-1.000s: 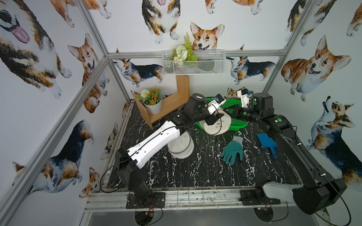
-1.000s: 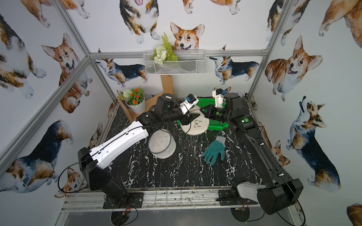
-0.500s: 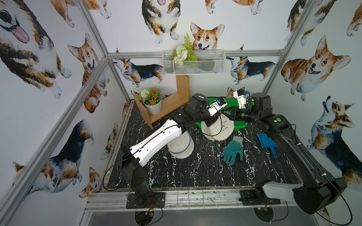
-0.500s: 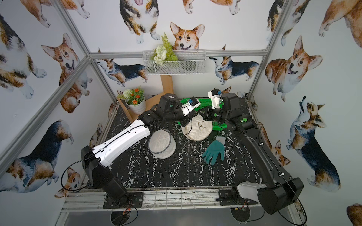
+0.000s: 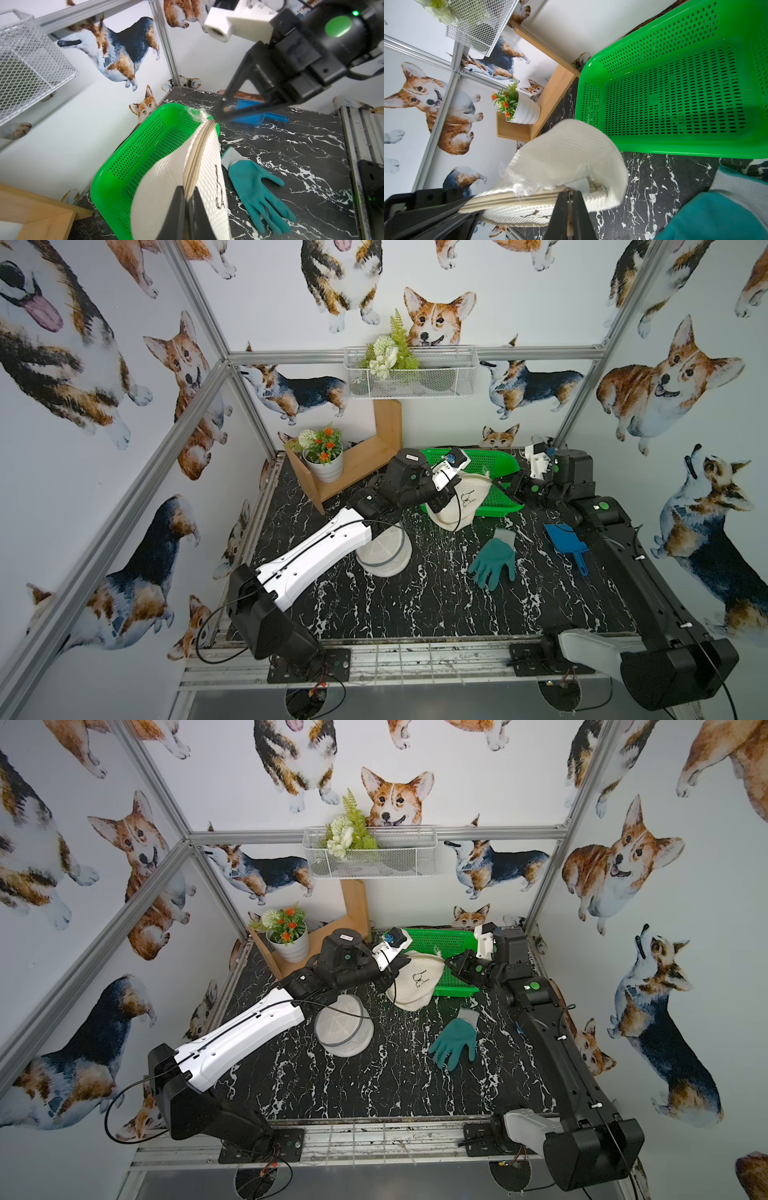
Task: Turn the laundry bag inside out
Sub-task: Zip the zipper on the laundry bag, then place the laundry bag at the center of the board.
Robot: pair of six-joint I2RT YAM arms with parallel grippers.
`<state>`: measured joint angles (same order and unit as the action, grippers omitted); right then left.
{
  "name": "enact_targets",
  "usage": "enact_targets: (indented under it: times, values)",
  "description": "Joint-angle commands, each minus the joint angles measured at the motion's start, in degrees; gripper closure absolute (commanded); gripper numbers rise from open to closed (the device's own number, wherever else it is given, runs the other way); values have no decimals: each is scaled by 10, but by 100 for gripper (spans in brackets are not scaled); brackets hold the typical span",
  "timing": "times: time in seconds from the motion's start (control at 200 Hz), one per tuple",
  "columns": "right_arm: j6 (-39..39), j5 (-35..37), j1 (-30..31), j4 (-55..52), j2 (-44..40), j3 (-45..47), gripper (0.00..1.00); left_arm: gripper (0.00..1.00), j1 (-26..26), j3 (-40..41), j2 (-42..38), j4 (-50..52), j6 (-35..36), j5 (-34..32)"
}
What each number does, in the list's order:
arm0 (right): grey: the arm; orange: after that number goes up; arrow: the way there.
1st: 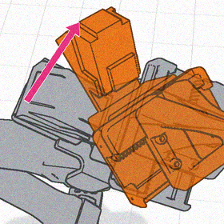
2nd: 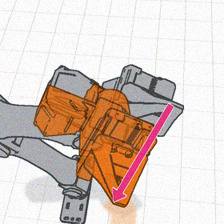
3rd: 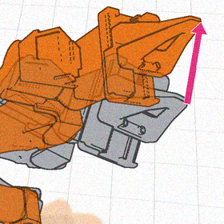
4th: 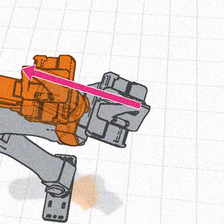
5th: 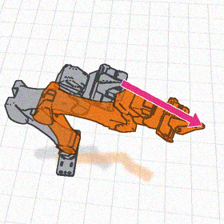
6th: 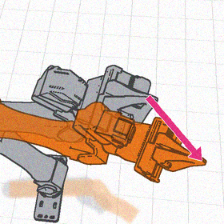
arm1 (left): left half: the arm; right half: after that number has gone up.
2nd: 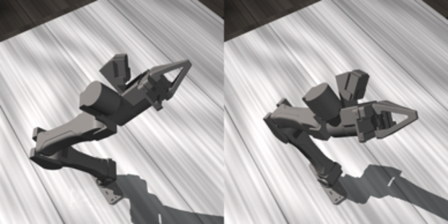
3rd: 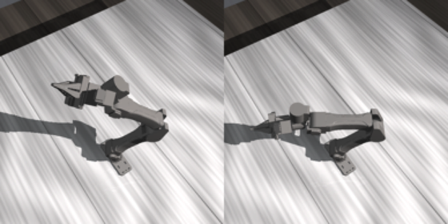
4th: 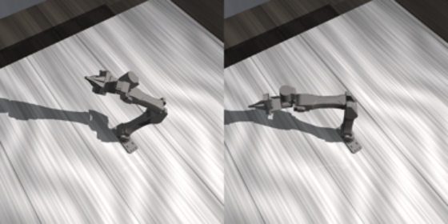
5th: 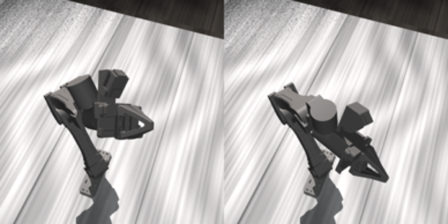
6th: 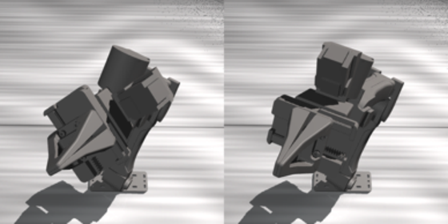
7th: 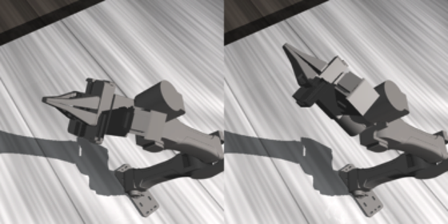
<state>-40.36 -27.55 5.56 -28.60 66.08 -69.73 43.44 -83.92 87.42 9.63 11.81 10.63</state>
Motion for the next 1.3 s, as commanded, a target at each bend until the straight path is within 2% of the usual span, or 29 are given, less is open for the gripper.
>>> enact_targets:
  times: [0.0,0.095,0.19,0.29,0.405,0.455,0.611,0.791,1.006,1.131,1.296]
  values:
    - [-21,23,-6,18,3,1,100,100,-4,20,-15,-88,-47,-18]
    - [-18,13,-6,30,7,-9,100,100,-4,21,-11,-83,-61,-1]
    - [-6,-1,-5,40,7,-20,100,67,-4,7,-2,-55,-52,7]
    - [17,-16,4,38,14,-35,100,54,-4,-12,8,-27,-37,16]
    - [36,-24,21,34,21,-51,100,33,-4,-27,17,-5,-28,30]
    - [42,-24,28,32,24,-54,100,28,-4,-31,20,2,-27,37]
    - [65,-10,52,-16,37,-61,100,26,-4,-26,15,-7,-52,21]
    - [107,-21,106,-121,51,-75,100,26,-7,12,-40,-77,-90,-98]
    - [64,-29,218,-188,27,-43,100,26,-18,4,-82,-64,-114,-168]
    - [15,-6,246,-184,6,3,100,25,-24,27,-105,-57,-142,-178]
    - [-20,37,246,-86,27,78,100,25,-25,59,-131,-42,-166,-188]
